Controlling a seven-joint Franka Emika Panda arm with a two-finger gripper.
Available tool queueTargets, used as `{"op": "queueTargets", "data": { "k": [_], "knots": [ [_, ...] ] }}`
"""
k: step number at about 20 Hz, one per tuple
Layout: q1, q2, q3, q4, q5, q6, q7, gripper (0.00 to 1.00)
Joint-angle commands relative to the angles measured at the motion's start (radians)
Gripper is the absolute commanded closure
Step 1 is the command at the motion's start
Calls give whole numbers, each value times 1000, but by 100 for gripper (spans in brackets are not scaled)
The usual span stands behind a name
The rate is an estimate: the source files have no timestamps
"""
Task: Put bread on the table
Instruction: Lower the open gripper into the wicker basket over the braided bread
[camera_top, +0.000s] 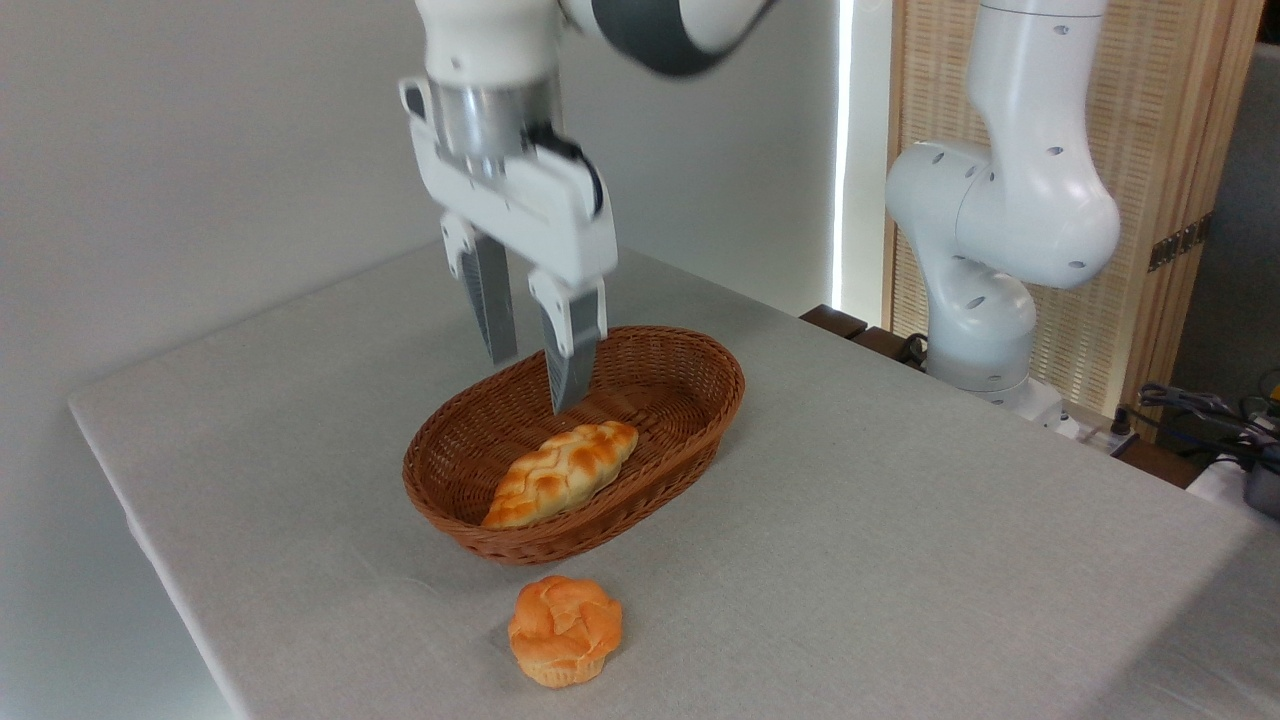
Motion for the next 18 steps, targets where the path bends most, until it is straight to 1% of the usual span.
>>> {"op": "queueTargets", "data": {
  "k": [1, 4, 9, 17, 18],
  "knots": [
    [-14, -19, 5, -151, -10, 135, 9, 0],
    [-23, 12, 4, -169, -12, 141, 11, 0],
    [-23, 24, 5, -183, -1, 140, 16, 0],
    [-29, 63, 2, -215, 1, 144, 16, 0],
    [-29, 67, 2, -215, 1, 151, 16, 7]
  ]
}}
